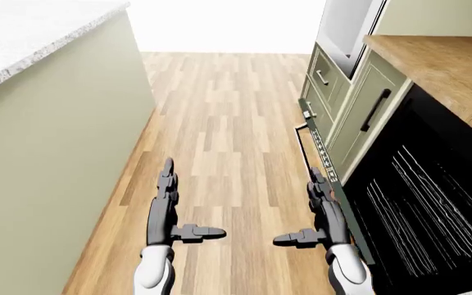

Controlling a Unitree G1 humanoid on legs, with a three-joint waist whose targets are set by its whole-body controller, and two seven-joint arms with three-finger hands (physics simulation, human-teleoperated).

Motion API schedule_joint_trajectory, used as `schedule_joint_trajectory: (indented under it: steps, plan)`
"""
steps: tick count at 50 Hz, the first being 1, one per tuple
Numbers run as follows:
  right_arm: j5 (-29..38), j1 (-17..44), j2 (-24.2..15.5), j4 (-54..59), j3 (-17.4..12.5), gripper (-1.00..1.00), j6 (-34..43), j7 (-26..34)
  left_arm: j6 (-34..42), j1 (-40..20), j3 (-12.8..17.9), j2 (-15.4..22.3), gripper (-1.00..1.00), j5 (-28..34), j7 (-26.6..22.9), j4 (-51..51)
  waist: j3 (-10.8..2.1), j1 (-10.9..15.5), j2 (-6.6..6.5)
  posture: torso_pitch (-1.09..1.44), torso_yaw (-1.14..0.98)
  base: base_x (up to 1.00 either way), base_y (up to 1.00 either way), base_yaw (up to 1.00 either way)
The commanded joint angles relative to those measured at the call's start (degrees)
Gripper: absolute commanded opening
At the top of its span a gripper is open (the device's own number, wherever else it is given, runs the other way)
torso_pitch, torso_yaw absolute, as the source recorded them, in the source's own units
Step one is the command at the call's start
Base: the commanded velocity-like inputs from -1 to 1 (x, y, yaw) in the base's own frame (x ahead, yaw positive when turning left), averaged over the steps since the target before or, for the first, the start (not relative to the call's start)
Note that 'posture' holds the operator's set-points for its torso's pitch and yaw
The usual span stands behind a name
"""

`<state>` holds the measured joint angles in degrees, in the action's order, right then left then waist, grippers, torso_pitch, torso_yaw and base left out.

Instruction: Close the dishwasher door

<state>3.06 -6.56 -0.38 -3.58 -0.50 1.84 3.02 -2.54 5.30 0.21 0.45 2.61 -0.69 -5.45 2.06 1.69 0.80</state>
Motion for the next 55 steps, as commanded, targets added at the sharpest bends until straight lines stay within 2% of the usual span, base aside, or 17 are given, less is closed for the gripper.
schedule_joint_trajectory:
  steps: [1,2,3,4,5,6,8,12,16,18,19,20,21,32,40,45,55]
  plan:
    - [-0.06,0.56,-0.37,-1.96,-0.50,1.00,-1.46,-0.22,-1.58,-0.84,-0.61,-0.27,1.00,-0.04,-0.21,-1.99,-0.76,-0.29,0.44,0.00,0.00,0.00,-0.40,0.00]
    - [-0.04,0.52,-0.36,-1.97,-0.48,1.00,-1.49,-0.23,-1.61,-0.82,-0.62,-0.28,1.00,-0.02,-0.20,-2.00,-1.46,-0.45,2.68,0.00,0.00,0.00,-0.40,0.00]
    - [-0.04,0.52,-0.37,-2.02,-0.48,1.00,-1.45,-0.22,-1.62,-0.84,-0.61,-0.28,1.00,-0.04,-0.20,-1.95,-2.19,-1.07,5.65,0.00,0.00,0.00,-0.39,0.00]
    - [-0.05,0.55,-0.37,-1.92,-0.50,1.00,-1.48,-0.22,-1.70,-0.87,-0.60,-0.27,1.00,-0.01,-0.18,-1.84,-1.05,-1.29,1.77,0.00,0.00,0.00,-0.40,0.00]
    - [-0.06,0.54,-0.36,-2.03,-0.47,1.00,-1.41,-0.20,-1.55,-0.85,-0.58,-0.27,1.00,-0.07,-0.22,-2.04,-0.98,-1.28,2.58,0.00,0.00,0.00,-0.39,0.00]
    - [-0.03,0.51,-0.36,-2.20,-0.43,1.00,-1.30,-0.18,-1.49,-0.81,-0.56,-0.26,1.00,-0.11,-0.24,-2.16,-1.03,-1.60,2.26,0.00,0.00,0.00,-0.39,0.00]
    - [-0.07,0.49,-0.39,-1.90,-0.52,1.00,-1.56,-0.15,-1.56,-0.74,-0.58,-0.28,1.00,-0.07,-0.22,-2.14,-1.03,-1.34,1.09,0.00,0.00,0.00,-0.40,0.00]
    - [-0.05,0.53,-0.39,-2.17,-0.52,1.00,-1.32,-0.15,-1.49,-0.79,-0.57,-0.28,1.00,-0.09,-0.22,-2.16,-0.05,-0.98,-0.97,0.00,0.00,0.00,-0.40,0.00]
    - [0.06,0.39,-0.32,-2.98,-0.35,1.00,-0.81,-0.16,-1.33,-0.83,-0.50,-0.25,1.00,-0.18,-0.26,-2.34,-0.02,-0.74,-2.65,0.00,0.00,0.00,-0.39,0.00]
    - [-0.16,0.32,-0.28,-3.24,-0.26,1.00,-1.27,0.05,-1.40,-0.93,-0.47,-0.24,1.00,-0.17,-0.25,-2.18,-0.25,-0.74,-4.28,0.00,0.00,0.00,-0.28,0.00]
    - [0.11,0.35,-0.25,-3.31,-0.23,1.00,-0.87,-0.25,-1.33,-0.94,-0.48,-0.24,1.00,-0.17,-0.25,-2.23,-0.06,-1.04,-4.53,0.00,0.00,0.00,0.00,0.00]
    - [0.05,0.20,-0.22,-4.09,-0.11,1.00,-0.50,-0.14,-1.18,-0.87,-0.49,-0.25,1.00,-0.20,-0.29,-2.54,-0.98,-1.81,-4.29,0.00,0.00,0.00,0.00,0.00]
    - [0.19,-0.07,-0.18,-5.19,0.08,1.00,0.09,-0.16,-1.19,-0.92,-0.43,-0.23,1.00,-0.24,-0.28,-2.48,-0.67,-1.70,-3.27,0.00,0.00,0.00,0.00,0.00]
    - [0.68,-0.11,0.02,-7.87,0.75,1.00,2.32,-0.55,-1.38,-1.20,-0.13,-0.16,1.00,-0.30,-0.19,-1.98,-2.55,-2.15,-0.98,0.00,0.00,0.00,0.00,0.00]
    - [1.22,1.78,0.40,-9.26,1.38,1.00,5.48,-1.74,-1.32,-1.44,0.27,-0.06,1.00,-0.51,-0.22,-1.87,-3.05,-1.82,-0.71,0.00,0.00,0.00,0.00,0.00]
    - [2.91,5.41,1.21,-9.51,3.94,1.00,8.79,-3.32,-1.25,-1.61,0.49,0.00,1.00,-0.65,-0.27,-1.71,-3.22,-1.81,-0.79,0.00,0.00,0.00,0.00,0.00]
    - [3.49,11.08,2.54,0.19,5.78,1.00,6.79,-4.49,-1.16,-1.43,0.45,-0.05,1.00,-0.74,-0.31,-1.89,-3.41,-1.73,-0.96,0.00,0.00,0.00,0.00,0.00]
